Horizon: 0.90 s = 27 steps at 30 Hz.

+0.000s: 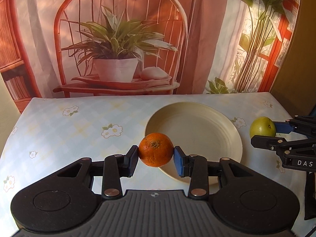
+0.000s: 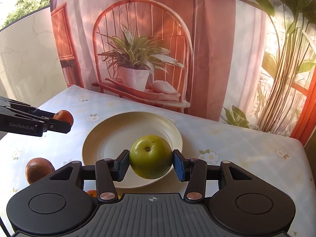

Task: Organize fruits
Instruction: 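Carry both fruits to the cream plate and open both grippers to release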

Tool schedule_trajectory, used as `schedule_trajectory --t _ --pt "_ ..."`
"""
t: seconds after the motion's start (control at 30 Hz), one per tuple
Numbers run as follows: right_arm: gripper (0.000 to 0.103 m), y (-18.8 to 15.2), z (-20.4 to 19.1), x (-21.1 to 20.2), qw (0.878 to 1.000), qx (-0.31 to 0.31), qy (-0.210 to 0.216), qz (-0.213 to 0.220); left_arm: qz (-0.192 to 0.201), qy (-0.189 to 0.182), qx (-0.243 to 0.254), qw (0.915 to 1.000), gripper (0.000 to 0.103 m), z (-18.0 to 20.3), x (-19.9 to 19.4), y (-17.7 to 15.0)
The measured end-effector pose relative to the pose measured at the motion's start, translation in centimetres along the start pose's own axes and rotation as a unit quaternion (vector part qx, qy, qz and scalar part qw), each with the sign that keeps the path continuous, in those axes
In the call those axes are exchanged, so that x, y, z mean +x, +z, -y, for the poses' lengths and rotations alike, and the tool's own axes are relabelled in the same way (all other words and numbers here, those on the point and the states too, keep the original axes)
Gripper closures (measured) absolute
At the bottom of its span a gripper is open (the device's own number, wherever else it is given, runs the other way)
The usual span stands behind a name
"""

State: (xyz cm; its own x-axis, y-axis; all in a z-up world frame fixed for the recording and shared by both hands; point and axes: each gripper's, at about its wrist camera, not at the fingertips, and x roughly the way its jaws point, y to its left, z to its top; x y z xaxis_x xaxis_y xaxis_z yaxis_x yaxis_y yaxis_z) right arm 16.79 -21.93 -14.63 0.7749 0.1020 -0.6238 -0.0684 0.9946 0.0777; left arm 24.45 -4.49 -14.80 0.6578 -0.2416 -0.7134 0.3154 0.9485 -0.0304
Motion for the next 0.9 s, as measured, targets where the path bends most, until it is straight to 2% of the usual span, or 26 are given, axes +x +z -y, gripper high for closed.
schedule_trajectory --t 0.43,0.7,0.83,0.9 --pt "0.059 1.5 2.0 8.0 0.999 -0.004 0.013 -0.034 -0.033 -0.016 0.006 0.9993 0.062 -0.5 6.0 1.9" --pt "0.059 1.3 2.2 10.3 0.998 -0.009 0.014 -0.053 -0.054 -0.024 0.006 0.9982 0.062 -0.5 8.0 1.9" --pt "0.058 1.0 2.5 10.6 0.998 -0.001 0.015 -0.057 -0.050 -0.017 0.012 0.9986 0.062 -0.4 8.1 2.0" --pt "0.054 1.0 2.7 10.5 0.998 0.008 0.017 -0.057 -0.050 -0.022 0.004 0.9985 0.053 -0.6 8.0 2.0"
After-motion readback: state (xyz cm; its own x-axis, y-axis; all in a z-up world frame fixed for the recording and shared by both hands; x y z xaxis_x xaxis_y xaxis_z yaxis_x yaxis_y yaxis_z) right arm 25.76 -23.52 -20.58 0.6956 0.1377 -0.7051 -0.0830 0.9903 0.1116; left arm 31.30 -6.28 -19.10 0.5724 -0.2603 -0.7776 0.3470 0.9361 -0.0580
